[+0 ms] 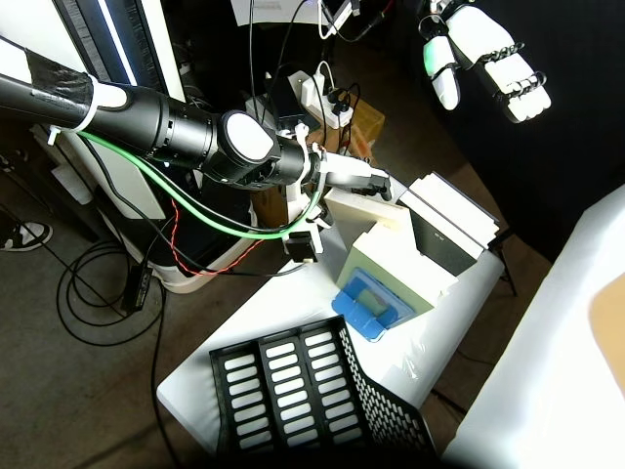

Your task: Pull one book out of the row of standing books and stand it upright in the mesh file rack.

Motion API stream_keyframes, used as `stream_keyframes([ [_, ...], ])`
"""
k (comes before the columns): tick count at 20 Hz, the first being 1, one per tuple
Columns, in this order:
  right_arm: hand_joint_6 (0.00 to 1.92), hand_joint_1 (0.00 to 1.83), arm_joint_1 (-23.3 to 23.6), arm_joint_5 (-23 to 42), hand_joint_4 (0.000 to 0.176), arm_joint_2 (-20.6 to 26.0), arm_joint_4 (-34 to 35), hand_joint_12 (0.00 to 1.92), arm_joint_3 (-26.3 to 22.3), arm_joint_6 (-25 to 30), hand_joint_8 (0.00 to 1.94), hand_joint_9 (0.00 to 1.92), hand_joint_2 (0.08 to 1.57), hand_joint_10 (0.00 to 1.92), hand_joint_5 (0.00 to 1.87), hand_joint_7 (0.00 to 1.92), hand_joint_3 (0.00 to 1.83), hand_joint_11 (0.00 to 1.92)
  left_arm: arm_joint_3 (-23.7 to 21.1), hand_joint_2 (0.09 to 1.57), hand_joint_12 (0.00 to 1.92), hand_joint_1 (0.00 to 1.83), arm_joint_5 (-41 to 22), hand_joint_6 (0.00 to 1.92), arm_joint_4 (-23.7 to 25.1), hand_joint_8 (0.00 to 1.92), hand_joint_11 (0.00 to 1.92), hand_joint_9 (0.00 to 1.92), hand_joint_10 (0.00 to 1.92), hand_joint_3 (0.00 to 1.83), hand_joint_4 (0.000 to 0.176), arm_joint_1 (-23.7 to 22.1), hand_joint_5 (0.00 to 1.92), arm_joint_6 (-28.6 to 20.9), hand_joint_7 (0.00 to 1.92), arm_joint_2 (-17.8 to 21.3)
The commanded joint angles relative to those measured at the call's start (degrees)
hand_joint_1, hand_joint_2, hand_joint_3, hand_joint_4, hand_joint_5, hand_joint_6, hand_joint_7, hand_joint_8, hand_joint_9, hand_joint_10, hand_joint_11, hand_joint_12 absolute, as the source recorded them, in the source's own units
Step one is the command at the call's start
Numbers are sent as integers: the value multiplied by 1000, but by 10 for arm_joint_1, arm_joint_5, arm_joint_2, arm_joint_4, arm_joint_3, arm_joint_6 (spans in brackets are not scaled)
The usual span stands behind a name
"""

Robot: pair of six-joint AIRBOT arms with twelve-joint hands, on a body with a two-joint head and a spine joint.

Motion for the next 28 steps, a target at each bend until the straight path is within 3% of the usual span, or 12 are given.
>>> stream_keyframes([
  [1, 7, 1055, -11, -55, 0, 5, -9, 703, 13, -9, 0, 120, 1118, 19, 443, 212, 0, 0, 6, 1441, 0, 98, -55, 1, -5, 0, 0, 0, 0, 0, 18, -7, 3, 0, 0, -2],
  [7, 7, 1055, -10, -51, 0, 5, -1, 704, 24, -9, 0, 120, 1118, 19, 443, 212, 0, 0, 46, 1418, 0, 56, 13, 0, 43, 0, 0, 0, 0, 0, 64, -67, 0, 0, 0, -22],
  [10, 7, 1055, -4, -48, 0, 7, -3, 704, 35, -9, 0, 120, 1118, 19, 443, 212, 0, 0, 63, 1347, 0, 0, 39, 0, 77, 0, 0, 0, 0, 0, 0, -103, 0, 0, 0, -31],
  [11, 7, 1055, -3, -48, 0, 7, -3, 704, 36, -9, 0, 120, 1118, 19, 443, 212, 0, 0, 64, 1322, 1158, 201, 41, 0, 80, 0, 0, 32, 1, 63, 0, -107, 0, 0, 0, -32],
  [12, 7, 1055, -3, -48, 0, 7, -3, 704, 38, -9, 0, 120, 1118, 19, 443, 212, 0, 0, 64, 1346, 1768, 202, 42, 38, 81, 936, 155, 116, 1274, 42, 0, -109, 28, 0, 109, -32],
  [13, 7, 1055, -3, -48, 0, 7, -1, 704, 39, -9, 0, 120, 1118, 19, 443, 212, 0, 0, 63, 1334, 1890, 40, 41, 444, 81, 1246, 263, 132, 1657, 21, 0, -109, 5, -1, 147, -32],
  [17, 6, 1055, -3, -38, 0, 7, 14, 704, 44, -9, 0, 120, 1118, 19, 443, 212, 0, 0, 63, 1309, 1921, 0, 38, 33, 82, 69, 0, 0, 124, 4, 0, -109, 0, -5, 0, -32],
  [18, 6, 1055, -3, -36, 0, 7, 14, 704, 42, -8, 0, 120, 1118, 19, 443, 212, 0, 0, 64, 1334, 1921, 0, 37, 6, 83, 116, 0, 0, 493, 7, 0, -109, 0, -5, 53, -33],
  [23, 6, 1055, -3, -33, 0, 7, 14, 704, 38, -8, 0, 120, 1118, 19, 443, 212, 0, 0, 63, 1328, 1921, 0, 35, 1, 86, 3, 0, 21, 19, 0, 0, -109, 2, -6, 0, -34],
  [24, 6, 1055, -3, -33, 0, 7, 14, 704, 36, -8, 0, 120, 1118, 19, 443, 212, 0, 0, 62, 1377, 1921, 0, 33, 0, 86, 134, 0, 3, 789, 14, 0, -109, 0, -6, 0, -33],
  [25, 6, 1055, -3, -33, 0, 7, 13, 704, 32, -8, 0, 120, 1118, 19, 443, 212, 0, 0, 61, 1332, 1921, 0, 32, 0, 86, 4, 0, 0, 89, 0, 0, -109, 0, -6, 0, -33],
  [28, 6, 1055, -3, -33, 0, 11, 13, 704, 26, -8, 0, 120, 1118, 18, 444, 212, 0, 0, 58, 1282, 1921, 0, 32, 0, 86, 0, 0, 0, 3, 0, 0, -109, 0, -6, 0, -30],
])
